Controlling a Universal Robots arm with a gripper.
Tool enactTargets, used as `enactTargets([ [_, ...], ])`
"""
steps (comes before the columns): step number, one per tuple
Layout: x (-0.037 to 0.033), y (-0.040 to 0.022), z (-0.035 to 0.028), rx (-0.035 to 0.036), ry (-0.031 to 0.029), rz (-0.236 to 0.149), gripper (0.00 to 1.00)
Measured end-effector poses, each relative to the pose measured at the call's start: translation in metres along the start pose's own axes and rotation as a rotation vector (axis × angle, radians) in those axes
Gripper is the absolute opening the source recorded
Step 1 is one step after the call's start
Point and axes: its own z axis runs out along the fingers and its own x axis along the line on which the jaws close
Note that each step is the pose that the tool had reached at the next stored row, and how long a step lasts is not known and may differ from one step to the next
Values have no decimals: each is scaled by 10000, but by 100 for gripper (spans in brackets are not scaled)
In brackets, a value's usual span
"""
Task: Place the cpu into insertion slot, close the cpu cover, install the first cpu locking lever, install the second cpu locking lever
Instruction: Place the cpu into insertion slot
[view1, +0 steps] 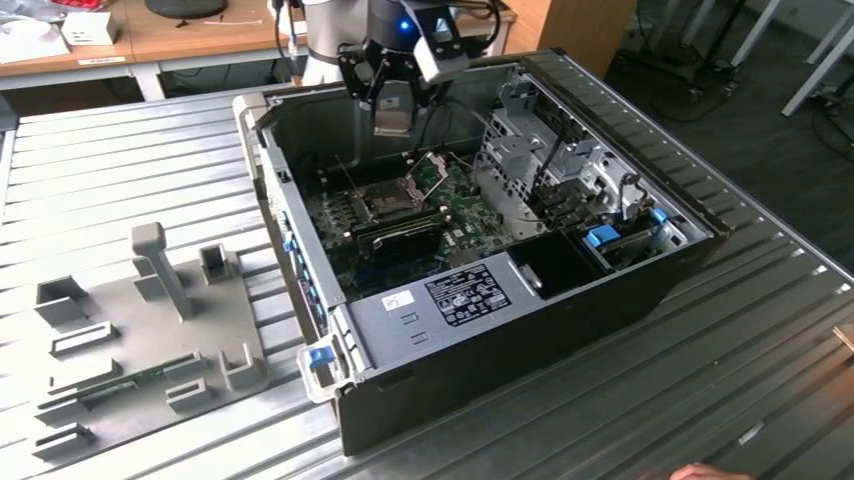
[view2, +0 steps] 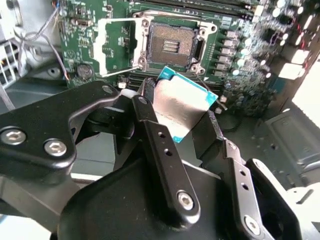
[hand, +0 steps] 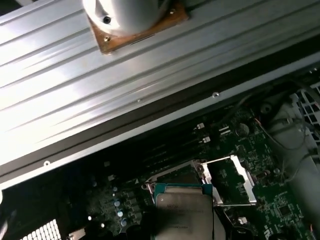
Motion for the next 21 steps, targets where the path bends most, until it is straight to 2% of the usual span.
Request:
enactTargets([
  [10,1,-6,50,-33,-167,1738,54],
  [21,22,-16,55,-37,-171,1782,54],
])
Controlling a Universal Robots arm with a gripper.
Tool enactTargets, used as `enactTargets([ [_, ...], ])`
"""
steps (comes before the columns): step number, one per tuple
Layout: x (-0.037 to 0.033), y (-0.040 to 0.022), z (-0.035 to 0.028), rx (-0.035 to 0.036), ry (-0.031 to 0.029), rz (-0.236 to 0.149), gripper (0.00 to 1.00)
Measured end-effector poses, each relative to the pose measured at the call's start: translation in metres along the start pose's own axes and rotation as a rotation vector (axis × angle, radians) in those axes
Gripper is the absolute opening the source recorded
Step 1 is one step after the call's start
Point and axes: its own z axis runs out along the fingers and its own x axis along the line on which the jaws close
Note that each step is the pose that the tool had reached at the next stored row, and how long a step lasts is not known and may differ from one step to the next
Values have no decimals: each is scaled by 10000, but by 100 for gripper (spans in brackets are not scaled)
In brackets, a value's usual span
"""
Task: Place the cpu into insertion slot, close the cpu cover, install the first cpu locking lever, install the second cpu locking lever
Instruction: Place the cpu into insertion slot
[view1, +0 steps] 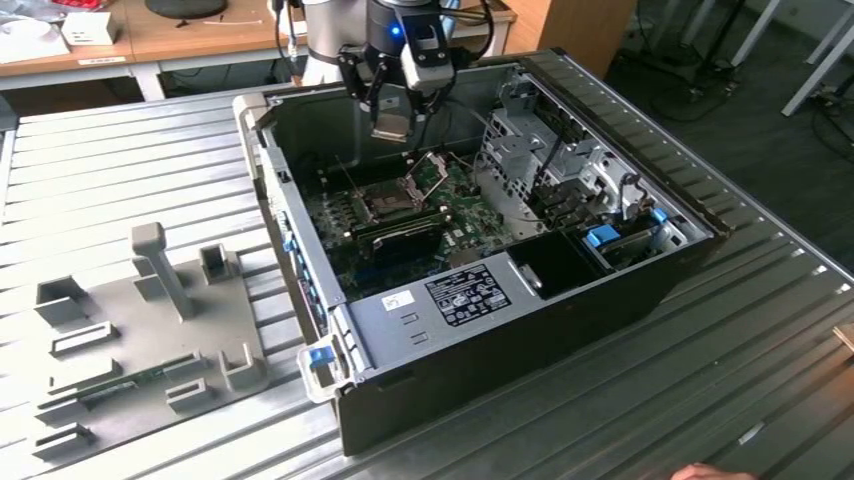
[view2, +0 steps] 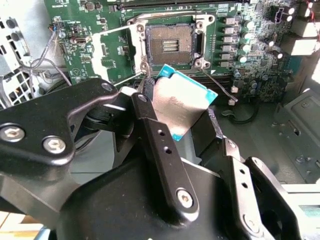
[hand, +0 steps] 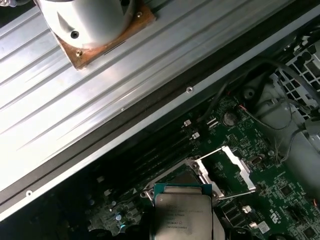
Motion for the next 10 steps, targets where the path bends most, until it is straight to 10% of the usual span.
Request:
enactTargets([
  [10,4,-6,35,-14,-154,1499,54],
])
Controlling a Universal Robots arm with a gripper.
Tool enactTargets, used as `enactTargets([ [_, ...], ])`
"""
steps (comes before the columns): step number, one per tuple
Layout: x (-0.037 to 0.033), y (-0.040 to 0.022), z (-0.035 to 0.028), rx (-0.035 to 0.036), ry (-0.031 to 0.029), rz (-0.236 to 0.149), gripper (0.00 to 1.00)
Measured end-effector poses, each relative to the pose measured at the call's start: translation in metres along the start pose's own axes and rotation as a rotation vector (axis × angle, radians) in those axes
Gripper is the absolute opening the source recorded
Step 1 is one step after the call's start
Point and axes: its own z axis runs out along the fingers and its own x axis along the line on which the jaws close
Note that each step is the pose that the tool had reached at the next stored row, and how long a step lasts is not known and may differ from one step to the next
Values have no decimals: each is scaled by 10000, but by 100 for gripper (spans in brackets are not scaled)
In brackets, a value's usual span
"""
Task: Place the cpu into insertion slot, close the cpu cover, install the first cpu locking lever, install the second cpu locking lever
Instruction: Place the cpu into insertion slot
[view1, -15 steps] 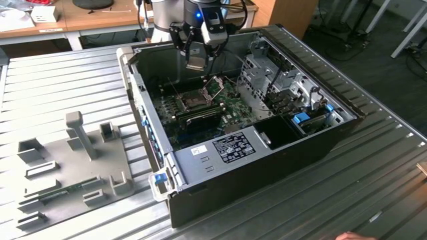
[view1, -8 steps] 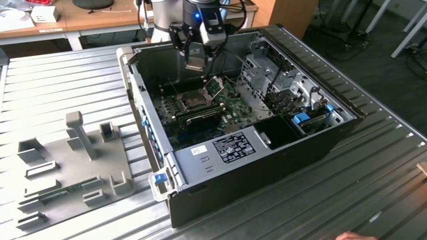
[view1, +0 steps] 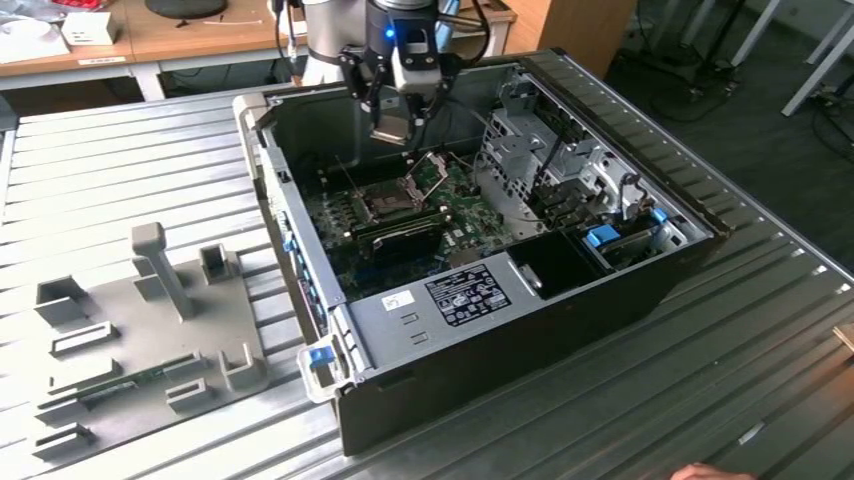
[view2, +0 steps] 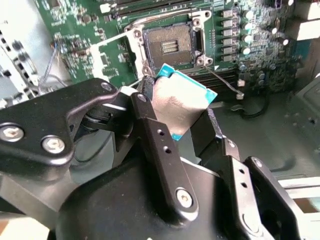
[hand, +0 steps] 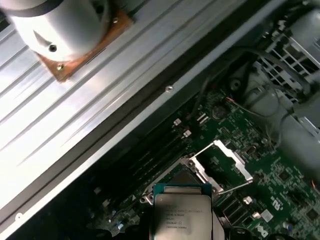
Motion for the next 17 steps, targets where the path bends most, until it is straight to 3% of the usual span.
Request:
enactTargets([
  [14,-1,-5,47,-33,-251,2525,54],
  [17,2,-8,48,-38,-278,2807,54],
])
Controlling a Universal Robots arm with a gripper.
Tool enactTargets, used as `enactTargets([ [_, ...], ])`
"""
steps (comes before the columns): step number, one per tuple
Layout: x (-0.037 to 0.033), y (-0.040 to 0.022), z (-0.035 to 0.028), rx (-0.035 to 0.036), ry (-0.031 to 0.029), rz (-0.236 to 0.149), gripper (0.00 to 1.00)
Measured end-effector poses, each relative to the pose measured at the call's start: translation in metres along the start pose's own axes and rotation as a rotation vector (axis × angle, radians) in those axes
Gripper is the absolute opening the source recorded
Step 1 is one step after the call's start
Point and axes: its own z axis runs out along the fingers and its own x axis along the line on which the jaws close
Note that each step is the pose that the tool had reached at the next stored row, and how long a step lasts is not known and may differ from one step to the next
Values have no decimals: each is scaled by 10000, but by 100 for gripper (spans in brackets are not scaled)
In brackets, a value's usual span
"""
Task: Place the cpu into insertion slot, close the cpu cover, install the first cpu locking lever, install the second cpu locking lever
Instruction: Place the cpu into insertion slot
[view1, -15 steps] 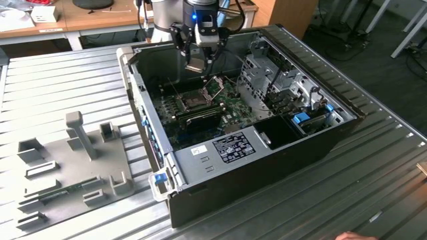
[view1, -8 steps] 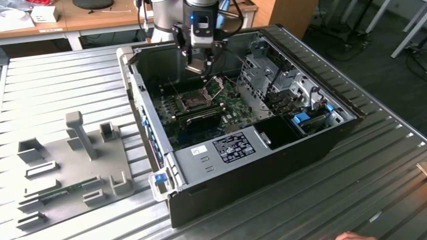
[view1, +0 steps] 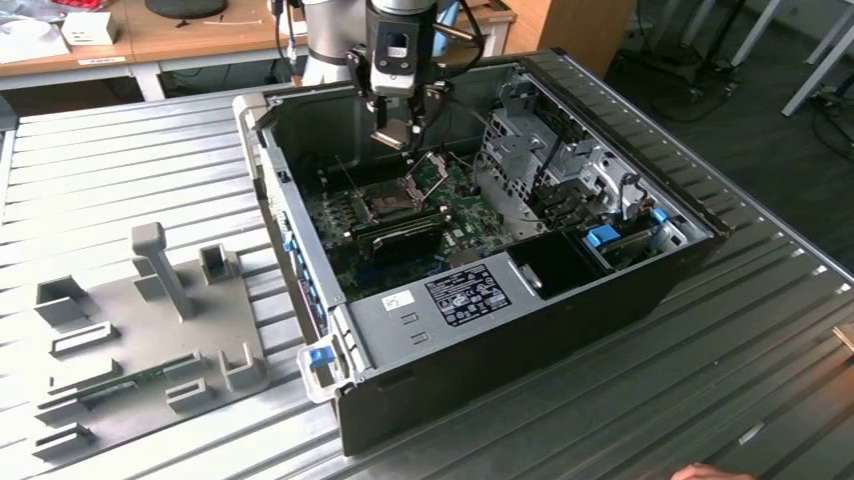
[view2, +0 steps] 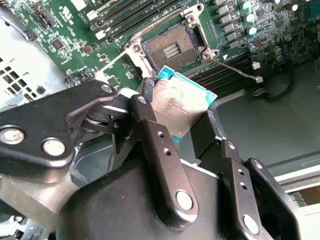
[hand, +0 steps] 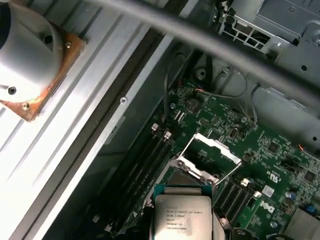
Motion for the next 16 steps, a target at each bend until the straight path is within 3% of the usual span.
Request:
enactTargets([
  [7,1,0,3,-5,-11,121,54],
  [16,0,-2,21,-31,-162,1722,54],
])
